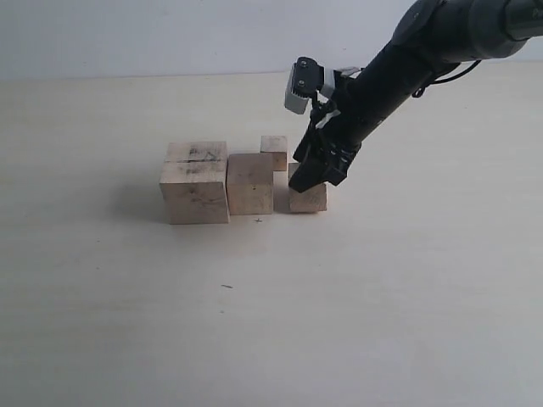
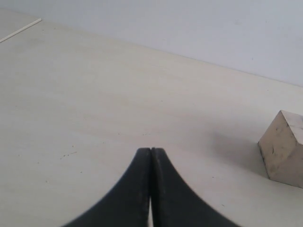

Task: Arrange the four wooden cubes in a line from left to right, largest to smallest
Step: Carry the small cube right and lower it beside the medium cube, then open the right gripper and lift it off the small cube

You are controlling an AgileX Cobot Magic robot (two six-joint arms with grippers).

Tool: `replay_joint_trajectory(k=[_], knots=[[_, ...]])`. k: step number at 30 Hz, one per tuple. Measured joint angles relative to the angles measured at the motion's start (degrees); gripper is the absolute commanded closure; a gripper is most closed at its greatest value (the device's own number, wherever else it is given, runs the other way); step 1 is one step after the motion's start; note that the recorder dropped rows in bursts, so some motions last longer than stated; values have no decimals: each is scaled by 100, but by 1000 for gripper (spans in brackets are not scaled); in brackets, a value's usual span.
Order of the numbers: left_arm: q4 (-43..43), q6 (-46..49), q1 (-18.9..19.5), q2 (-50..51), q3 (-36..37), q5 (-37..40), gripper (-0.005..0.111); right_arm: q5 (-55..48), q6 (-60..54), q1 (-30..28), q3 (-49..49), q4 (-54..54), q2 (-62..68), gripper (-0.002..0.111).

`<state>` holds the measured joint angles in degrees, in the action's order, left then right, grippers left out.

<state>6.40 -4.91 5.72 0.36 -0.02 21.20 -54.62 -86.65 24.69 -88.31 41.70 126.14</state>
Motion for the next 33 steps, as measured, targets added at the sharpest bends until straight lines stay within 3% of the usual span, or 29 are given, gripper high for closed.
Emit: replay_joint_trajectory(k=[6,9,14,18,28,30,33], knots=[[0,0,0,0,0,0,107,22,-12,0,0,64,32,103],[0,0,0,0,0,0,107,22,-12,0,0,64,32,89],[0,0,0,0,0,0,107,22,-12,0,0,64,32,50],[0,0,0,0,0,0,107,22,73,0,0,75,35,35],[0,0,0,0,0,0,107,46,781,0,0,97,-283,39],[0,0,0,0,0,0,107,46,1004,0,0,-17,-472,47],[0,0,0,0,0,0,107,46,1713,0,0,-570,-739,71]])
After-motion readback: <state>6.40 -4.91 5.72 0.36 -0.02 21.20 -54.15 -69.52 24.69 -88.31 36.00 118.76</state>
